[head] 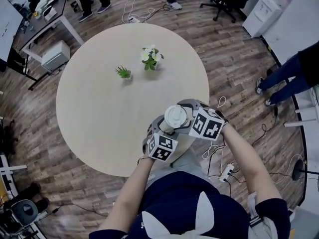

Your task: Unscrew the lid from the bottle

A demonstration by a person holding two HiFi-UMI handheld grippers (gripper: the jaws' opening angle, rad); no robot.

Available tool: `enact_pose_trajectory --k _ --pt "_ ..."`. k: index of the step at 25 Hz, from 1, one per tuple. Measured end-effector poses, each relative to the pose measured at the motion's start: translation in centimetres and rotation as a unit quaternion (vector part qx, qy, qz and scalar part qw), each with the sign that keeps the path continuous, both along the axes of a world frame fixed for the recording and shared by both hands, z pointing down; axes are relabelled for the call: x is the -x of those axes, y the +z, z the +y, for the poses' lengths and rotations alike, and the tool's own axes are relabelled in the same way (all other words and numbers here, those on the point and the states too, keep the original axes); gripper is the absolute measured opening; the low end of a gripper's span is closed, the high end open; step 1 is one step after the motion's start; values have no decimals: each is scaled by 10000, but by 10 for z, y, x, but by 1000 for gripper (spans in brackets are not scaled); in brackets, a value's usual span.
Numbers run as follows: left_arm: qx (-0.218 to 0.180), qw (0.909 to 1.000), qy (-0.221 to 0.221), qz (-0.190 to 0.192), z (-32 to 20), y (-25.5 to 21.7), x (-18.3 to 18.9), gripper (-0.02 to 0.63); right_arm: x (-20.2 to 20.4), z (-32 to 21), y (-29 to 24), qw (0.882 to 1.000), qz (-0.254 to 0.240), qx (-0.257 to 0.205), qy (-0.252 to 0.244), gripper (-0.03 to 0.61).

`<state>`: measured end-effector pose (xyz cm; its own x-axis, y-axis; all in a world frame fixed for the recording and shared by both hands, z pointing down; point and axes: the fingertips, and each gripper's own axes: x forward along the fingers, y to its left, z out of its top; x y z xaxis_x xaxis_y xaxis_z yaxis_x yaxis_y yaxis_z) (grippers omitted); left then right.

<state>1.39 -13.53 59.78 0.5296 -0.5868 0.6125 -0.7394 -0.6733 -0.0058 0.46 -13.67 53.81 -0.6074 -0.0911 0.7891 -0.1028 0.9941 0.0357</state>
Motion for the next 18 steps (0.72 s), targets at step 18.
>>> enact_pose_trajectory --k 18 --pt "10 10000 -28 26 0 -2 0 331 13 -5 -17 9788 -1077 -44 1742 508"
